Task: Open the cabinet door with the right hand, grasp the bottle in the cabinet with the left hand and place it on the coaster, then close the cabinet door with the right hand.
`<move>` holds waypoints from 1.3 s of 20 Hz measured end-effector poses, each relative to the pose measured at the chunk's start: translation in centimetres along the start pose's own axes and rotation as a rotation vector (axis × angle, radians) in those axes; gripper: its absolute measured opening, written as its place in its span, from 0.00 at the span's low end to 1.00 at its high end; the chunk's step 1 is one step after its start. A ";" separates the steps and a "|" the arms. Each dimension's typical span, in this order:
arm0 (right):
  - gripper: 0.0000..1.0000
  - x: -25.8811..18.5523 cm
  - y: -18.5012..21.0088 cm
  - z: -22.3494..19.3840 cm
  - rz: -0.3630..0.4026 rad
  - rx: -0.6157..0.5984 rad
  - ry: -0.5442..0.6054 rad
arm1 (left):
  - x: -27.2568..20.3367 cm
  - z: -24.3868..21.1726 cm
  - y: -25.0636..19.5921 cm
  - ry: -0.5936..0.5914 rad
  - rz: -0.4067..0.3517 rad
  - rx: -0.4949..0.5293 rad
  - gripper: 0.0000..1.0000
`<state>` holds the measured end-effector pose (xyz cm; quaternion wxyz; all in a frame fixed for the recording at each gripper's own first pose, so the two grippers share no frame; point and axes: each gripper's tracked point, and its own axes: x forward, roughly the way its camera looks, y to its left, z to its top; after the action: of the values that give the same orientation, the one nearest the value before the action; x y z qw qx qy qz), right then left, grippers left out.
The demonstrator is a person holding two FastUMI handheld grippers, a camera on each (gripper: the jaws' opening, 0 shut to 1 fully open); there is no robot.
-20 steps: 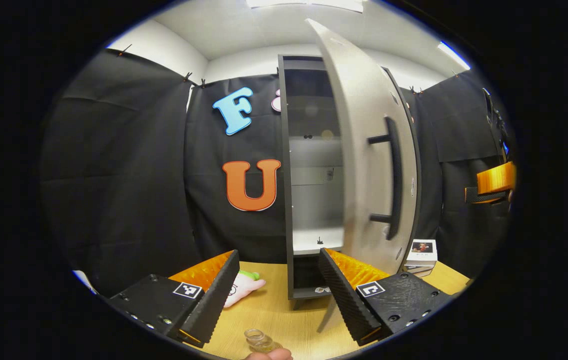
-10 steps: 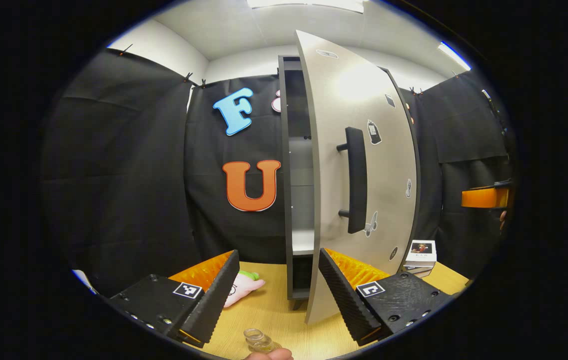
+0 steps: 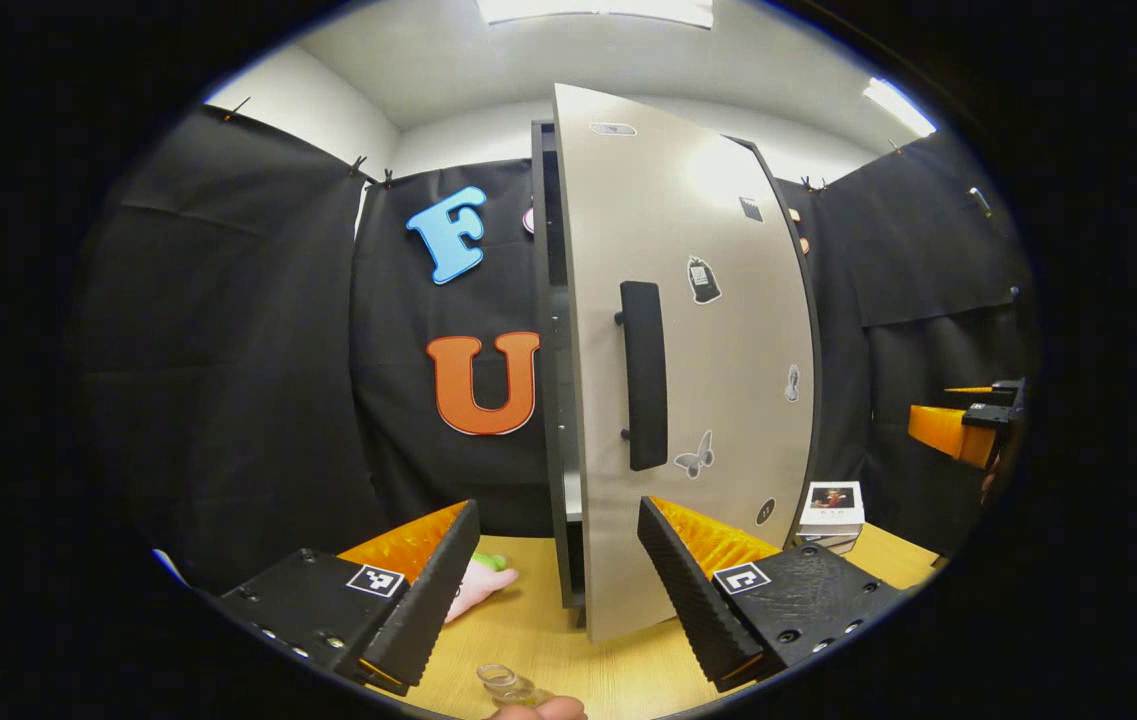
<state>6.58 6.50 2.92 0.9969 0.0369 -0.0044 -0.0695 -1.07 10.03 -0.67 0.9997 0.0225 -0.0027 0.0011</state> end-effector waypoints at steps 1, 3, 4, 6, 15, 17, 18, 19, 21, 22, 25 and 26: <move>0.99 0.1 -0.4 -0.1 -0.007 0.018 0.004 | 0.0 0.0 -0.1 0.001 -0.002 -0.001 0.96; 0.99 0.0 -2.0 -0.7 -0.032 0.020 0.017 | 0.0 0.0 0.0 -0.002 -0.001 0.001 0.96; 0.99 0.1 -2.4 -0.8 -0.043 0.021 0.017 | 0.1 -0.1 0.0 -0.003 -0.002 0.001 0.96; 0.99 0.3 -2.6 -1.2 -0.044 0.032 0.022 | 0.1 -0.2 0.0 0.003 0.001 -0.001 0.96; 1.00 1.5 6.1 -0.4 0.132 -0.002 0.027 | 0.4 1.6 -1.3 -0.057 -0.018 -0.028 0.96; 0.96 1.7 7.4 0.8 0.147 -0.042 0.002 | 0.0 1.7 -1.3 -0.057 -0.019 -0.030 0.96; 1.00 1.6 7.6 0.9 0.146 -0.047 -0.012 | 0.2 1.7 -2.0 -0.056 -0.034 -0.050 0.96; 0.96 1.5 7.8 1.0 0.148 -0.045 -0.018 | 0.3 1.5 -2.5 -0.047 -0.049 -0.074 0.96; 0.96 1.5 7.3 0.3 0.140 -0.045 -0.008 | 0.2 0.9 -2.9 -0.022 -0.050 -0.102 0.96; 0.96 1.4 7.1 -0.2 0.138 -0.039 0.008 | 0.1 0.8 -2.4 -0.011 -0.035 -0.101 0.96; 1.00 1.4 6.2 -0.9 0.129 -0.020 0.028 | -0.1 0.2 -2.3 0.013 -0.026 -0.117 0.96; 1.00 1.6 5.8 -0.8 0.120 -0.025 0.026 | -0.2 0.1 -2.4 0.018 -0.030 -0.126 0.95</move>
<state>8.95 12.11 2.52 0.9996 0.0252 0.0073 -0.0093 -1.28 7.62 -0.67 0.9991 -0.0404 0.0063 -0.0138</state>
